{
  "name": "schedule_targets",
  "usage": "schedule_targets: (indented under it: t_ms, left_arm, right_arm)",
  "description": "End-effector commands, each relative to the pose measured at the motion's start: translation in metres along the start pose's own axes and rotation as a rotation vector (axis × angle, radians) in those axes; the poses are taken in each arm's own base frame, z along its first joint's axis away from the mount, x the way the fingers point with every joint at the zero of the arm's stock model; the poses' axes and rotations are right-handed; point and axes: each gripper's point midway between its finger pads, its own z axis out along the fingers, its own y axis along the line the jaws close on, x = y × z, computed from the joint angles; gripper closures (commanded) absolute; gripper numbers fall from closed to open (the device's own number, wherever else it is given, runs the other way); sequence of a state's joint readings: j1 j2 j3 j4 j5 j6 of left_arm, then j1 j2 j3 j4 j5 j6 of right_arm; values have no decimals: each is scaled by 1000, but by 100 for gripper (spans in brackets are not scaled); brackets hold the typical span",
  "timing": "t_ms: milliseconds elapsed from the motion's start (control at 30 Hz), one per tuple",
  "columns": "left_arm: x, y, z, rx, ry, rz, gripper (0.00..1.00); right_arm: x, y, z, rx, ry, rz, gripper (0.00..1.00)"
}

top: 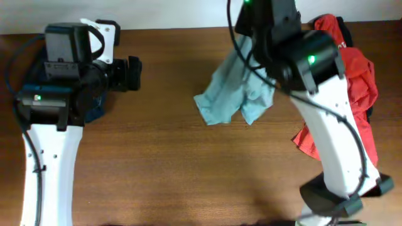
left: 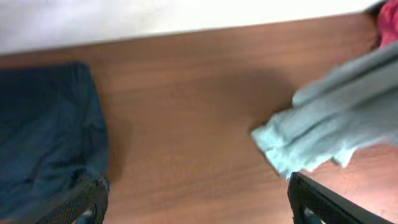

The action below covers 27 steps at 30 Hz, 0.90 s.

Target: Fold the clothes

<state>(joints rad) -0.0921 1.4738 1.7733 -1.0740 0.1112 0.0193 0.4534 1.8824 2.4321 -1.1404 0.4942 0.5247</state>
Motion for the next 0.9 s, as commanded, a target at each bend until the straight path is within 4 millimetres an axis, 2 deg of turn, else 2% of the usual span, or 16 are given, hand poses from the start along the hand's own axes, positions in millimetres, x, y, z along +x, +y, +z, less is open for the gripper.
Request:
schedule_targets:
  t_ms: [0,100,167,267,367,500,667,867]
  left_arm:
    - [18,5,20,-12,58,3,8]
    - [25,1,30,19,72,1,8]
    - [28,-9,35,77,75,2,8]
    - [36,-38,42,217,84,76,8]
    - [53,-75,57,305,121,210,8]
    - [80,-115,90,279,177,403,8]
    - [103,-146,134,171,228,544,8]
    - [128,-191,180,219,238,674,10]
  right_arm:
    - [30,4,40,-114,187,31,92]
    - [42,-10,68,-111,263,57,92]
    - [46,-21,84,-99,290,75,92]
    - [51,-39,106,-79,324,102,92]
    - [55,-55,124,-97,365,115,92]
    - [53,-68,130,-151,395,119,92]
    - [50,-79,130,-191,412,120,91]
    - [49,-84,129,-231,424,78,91]
